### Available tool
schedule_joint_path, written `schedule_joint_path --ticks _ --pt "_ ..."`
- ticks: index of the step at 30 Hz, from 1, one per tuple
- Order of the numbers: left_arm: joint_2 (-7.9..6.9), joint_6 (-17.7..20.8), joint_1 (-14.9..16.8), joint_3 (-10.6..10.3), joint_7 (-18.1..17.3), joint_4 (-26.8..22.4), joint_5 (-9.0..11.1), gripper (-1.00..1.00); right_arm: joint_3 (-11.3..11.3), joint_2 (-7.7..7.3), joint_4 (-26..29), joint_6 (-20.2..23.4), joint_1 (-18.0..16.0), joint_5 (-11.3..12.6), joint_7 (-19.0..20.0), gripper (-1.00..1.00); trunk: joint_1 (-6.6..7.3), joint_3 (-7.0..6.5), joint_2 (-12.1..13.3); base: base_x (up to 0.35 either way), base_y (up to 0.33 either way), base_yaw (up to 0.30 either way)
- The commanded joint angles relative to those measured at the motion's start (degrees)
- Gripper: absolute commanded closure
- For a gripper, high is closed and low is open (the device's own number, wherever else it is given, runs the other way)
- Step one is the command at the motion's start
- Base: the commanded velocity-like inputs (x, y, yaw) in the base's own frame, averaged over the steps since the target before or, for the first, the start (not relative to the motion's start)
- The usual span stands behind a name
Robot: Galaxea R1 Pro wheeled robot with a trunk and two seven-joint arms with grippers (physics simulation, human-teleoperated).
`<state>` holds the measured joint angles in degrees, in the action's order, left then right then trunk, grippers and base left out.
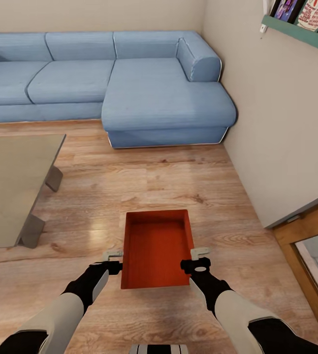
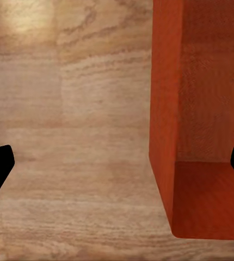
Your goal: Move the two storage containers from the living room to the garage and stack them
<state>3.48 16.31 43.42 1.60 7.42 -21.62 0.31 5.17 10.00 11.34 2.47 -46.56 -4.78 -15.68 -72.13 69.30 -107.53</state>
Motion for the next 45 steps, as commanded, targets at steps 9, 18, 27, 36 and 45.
schedule_joint_path --ticks 9,18,27,36,45 --pt "-0.03 0.3 0.0 0.16 0.13 -0.15 0.04 -1.0 0.27 0.0 0.06 0.2 -0.02 -0.56 -0.32 -1.0 0.01 0.03 -0.01 -0.002 0.003 0.0" --pt "-0.03 0.3 0.0 0.11 0.13 -0.13 0.04 -1.0 0.27 0.0 0.11 0.21 -0.02 -0.65 -0.28 -1.0 0.01 0.03 -0.01 0.0 -0.001 0.0" --pt "-0.05 0.22 0.0 0.19 0.13 -0.16 0.08 -1.0 0.26 0.0 1.02 0.73 0.0 -0.67 -0.23 -1.0 0.01 0.03 -0.01 0.0 -0.126 0.0" --pt "-0.05 0.22 0.0 0.17 0.09 -0.16 0.11 -1.0 0.58 0.0 1.12 1.06 0.01 -1.37 -0.47 -1.0 0.01 0.03 -0.01 0.0 -0.005 0.0" --pt "-0.05 0.27 0.0 0.21 0.09 -0.15 0.12 -1.0 0.49 0.0 1.22 1.05 -0.01 -0.86 -2.81 -1.0 0.01 0.03 -0.01 0.0 0.0 0.0"
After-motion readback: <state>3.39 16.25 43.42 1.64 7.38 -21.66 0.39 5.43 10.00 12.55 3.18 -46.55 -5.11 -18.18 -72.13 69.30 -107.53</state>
